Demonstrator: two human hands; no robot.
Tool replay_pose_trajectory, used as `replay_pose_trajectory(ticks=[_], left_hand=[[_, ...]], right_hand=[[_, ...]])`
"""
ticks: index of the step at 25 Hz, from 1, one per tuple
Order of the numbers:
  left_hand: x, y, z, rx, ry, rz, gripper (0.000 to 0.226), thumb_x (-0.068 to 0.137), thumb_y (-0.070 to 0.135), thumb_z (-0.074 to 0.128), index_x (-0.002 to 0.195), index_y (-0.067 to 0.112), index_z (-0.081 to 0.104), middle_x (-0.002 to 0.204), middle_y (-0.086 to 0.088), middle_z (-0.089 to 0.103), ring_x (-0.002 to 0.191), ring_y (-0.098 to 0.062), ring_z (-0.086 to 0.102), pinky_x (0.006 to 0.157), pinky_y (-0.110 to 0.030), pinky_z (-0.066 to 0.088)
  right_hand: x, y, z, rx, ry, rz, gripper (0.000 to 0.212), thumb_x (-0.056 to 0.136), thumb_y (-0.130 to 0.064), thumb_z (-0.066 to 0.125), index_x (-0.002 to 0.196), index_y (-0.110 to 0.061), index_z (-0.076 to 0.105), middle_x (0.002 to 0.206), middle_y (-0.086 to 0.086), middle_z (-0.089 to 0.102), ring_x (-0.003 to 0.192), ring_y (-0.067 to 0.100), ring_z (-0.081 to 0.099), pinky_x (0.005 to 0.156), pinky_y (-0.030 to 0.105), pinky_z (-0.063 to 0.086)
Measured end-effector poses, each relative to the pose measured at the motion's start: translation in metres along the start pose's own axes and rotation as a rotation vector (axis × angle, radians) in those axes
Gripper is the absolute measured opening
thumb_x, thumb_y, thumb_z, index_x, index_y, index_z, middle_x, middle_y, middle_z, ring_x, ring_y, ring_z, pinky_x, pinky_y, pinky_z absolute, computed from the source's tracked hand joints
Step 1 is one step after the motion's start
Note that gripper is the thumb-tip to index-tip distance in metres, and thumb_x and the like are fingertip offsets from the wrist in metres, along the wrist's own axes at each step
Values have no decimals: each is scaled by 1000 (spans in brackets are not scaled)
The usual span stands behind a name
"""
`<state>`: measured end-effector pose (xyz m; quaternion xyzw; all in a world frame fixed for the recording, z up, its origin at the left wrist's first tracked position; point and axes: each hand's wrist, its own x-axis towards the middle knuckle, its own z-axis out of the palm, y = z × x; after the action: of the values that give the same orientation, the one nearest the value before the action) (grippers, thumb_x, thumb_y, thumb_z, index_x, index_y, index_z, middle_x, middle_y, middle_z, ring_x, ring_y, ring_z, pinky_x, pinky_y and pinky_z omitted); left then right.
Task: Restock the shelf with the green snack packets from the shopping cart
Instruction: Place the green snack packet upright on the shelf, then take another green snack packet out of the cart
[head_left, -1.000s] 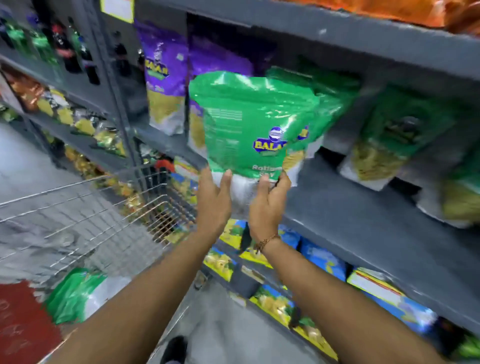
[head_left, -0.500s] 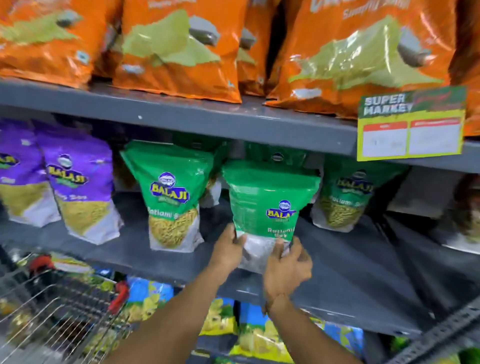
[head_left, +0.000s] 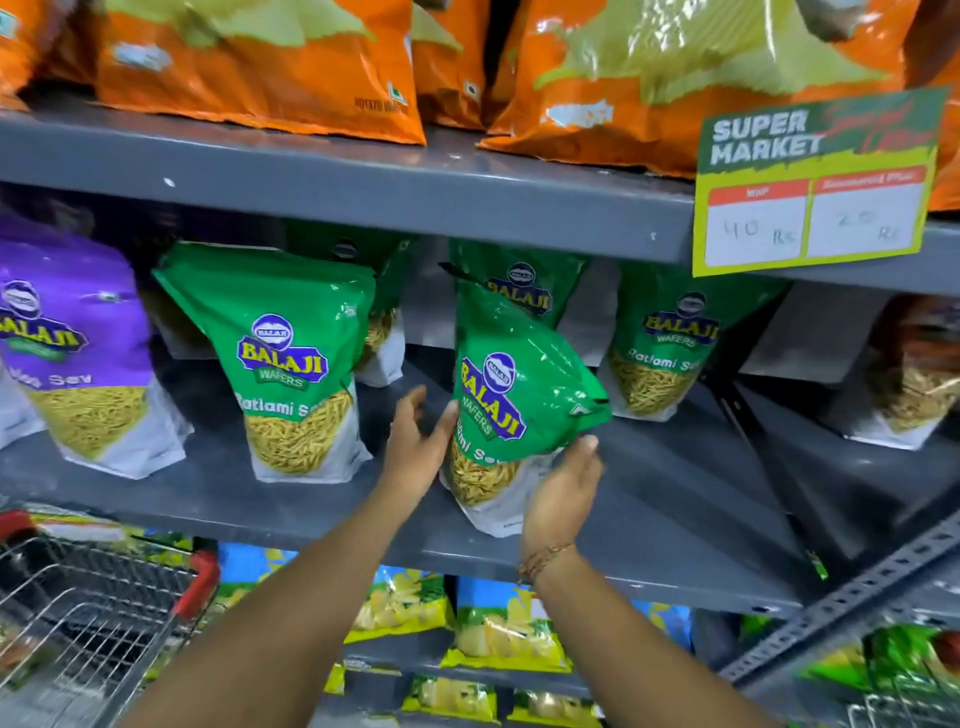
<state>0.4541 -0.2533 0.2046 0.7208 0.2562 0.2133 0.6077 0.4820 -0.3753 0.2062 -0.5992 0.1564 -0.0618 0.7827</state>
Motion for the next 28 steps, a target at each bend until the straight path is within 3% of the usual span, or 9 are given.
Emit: replay_pose_trajectory(ticks=[3,6,8,12,16,20,23,26,28], left_hand=[[5,0,3,-114,-301,-82,64,88,36,51,143,25,19,128,6,50,122,-13,45,108,-35,35],[-3,-7,9,-35,-199,-7,42,81,52,53,117,29,53,108,8,65,101,-10,59,93,-35,48],[-13,-3,14,23,-64,-17,38,83,50,54,109,24,54,99,6,62,92,-12,57,76,-28,44],[-24,3,17,-4,-32,-23,45,82,47,56,116,19,50,103,0,60,98,-17,57,81,-29,43],[-36,-31,-52,-117,89,33,35,87,44,48,115,23,53,106,-3,64,101,-15,57,90,-27,42],[-73,-121,-225,-204,737,-153,23,93,32,39,95,17,56,91,-12,64,85,-20,57,75,-29,41],[-135,-215,-346,-141,1166,-566,26,94,24,41,88,5,57,99,-29,64,92,-30,59,80,-35,40],[-202,-310,-416,-242,1187,-1038,53,83,38,48,104,-10,55,112,-33,59,106,-43,57,87,-46,45],[-238,-358,-434,-616,1070,-1188,59,88,38,44,123,-9,45,111,-25,56,91,-38,63,65,-36,55]], right_hand=[[5,13,15,108,-184,62,52,95,-45,29,133,-14,45,138,3,50,129,19,44,114,37,30],[28,14,15,73,-271,144,56,92,-53,27,127,-17,53,132,3,56,121,20,52,110,39,38],[34,2,13,13,-289,153,53,97,-45,24,126,-12,54,120,2,60,111,19,56,99,33,44],[17,10,11,-61,-116,23,52,96,-40,26,110,-6,62,111,13,65,105,29,59,93,39,46],[-65,69,14,-449,172,-211,54,85,-38,29,85,6,60,92,32,63,91,43,56,78,45,40],[-218,138,79,-397,-650,-351,29,85,-39,32,79,-17,49,73,-3,46,77,18,42,74,33,34],[-336,203,134,-611,-1302,-614,28,90,-27,37,78,-10,57,74,4,57,77,20,48,76,34,37],[-426,292,162,-927,-1759,-699,26,88,-22,40,90,-6,61,93,16,66,92,31,58,81,38,43],[-458,360,161,-1208,-1947,-482,29,89,-18,45,112,-6,55,119,20,58,112,37,51,94,41,42]])
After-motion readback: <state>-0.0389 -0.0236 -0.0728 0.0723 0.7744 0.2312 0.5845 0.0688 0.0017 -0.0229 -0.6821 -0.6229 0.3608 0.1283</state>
